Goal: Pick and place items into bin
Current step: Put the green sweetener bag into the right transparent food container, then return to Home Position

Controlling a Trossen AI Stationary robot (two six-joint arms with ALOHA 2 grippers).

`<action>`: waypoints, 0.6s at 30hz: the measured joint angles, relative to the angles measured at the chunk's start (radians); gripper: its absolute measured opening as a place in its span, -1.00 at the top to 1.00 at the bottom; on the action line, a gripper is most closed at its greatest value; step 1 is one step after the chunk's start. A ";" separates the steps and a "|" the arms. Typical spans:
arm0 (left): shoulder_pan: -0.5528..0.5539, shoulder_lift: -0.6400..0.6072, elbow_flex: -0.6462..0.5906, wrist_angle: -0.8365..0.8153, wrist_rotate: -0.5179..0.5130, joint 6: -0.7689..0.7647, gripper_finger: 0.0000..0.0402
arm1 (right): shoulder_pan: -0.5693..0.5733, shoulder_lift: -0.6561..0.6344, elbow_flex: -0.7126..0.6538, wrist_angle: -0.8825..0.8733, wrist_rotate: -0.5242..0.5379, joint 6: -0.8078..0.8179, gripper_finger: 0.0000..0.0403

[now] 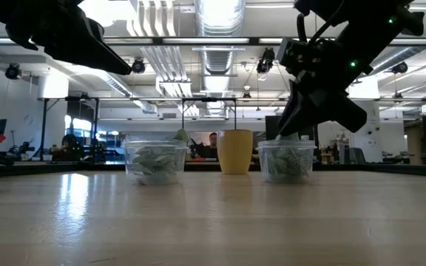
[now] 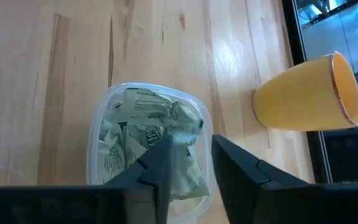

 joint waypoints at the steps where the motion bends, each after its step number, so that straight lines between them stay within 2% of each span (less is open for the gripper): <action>1: 0.000 0.000 0.000 0.000 0.000 0.000 0.35 | 0.000 0.000 0.000 0.000 0.000 -0.001 0.50; 9: 0.000 0.000 0.000 0.001 0.000 0.000 0.35 | 0.017 -0.032 0.054 -0.106 0.000 -0.004 0.28; 12: 0.000 0.000 0.000 0.021 0.000 0.009 0.35 | 0.037 -0.076 0.066 -0.106 0.000 0.001 0.26; 18: 0.001 0.000 0.011 0.138 0.000 0.129 0.35 | 0.082 -0.196 0.089 -0.065 0.000 0.020 0.27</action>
